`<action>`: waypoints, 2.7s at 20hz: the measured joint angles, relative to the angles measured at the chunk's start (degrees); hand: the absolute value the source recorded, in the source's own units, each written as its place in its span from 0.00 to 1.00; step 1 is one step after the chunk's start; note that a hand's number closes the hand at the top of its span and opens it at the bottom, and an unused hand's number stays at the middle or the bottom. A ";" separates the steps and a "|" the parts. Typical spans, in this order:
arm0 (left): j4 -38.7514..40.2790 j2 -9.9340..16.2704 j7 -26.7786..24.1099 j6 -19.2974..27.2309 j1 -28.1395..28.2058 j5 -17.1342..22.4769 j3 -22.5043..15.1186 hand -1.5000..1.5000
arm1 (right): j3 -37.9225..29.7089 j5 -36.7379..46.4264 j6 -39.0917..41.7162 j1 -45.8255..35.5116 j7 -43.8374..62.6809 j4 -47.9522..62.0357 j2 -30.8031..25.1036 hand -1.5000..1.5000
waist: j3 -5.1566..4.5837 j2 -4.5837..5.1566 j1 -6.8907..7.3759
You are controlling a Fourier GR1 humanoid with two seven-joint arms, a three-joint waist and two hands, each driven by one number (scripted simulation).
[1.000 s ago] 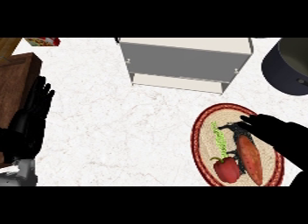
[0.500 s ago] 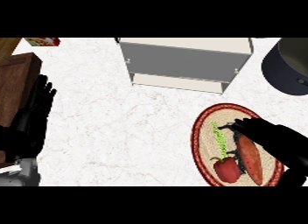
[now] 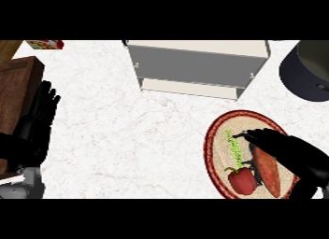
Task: Pick the sweet potato from the placemat and place it in the tiered shelf
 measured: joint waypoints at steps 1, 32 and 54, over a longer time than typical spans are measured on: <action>-0.16 -0.24 0.19 -0.20 -0.06 -0.16 0.26 0.50 | 0.01 0.58 -0.24 0.61 -0.25 -0.30 0.64 0.00 | 0.00 0.00 -0.02; -1.75 -2.75 2.43 -3.77 -0.55 -2.44 3.21 0.50 | 2.38 17.87 -8.72 -4.98 31.49 8.64 26.88 1.00 | -1.09 -0.41 0.22; 0.51 -3.79 1.84 -3.61 -2.57 -3.54 2.28 0.50 | 20.13 10.01 -30.15 -36.82 83.87 -6.07 32.41 1.00 | -0.17 -0.47 1.42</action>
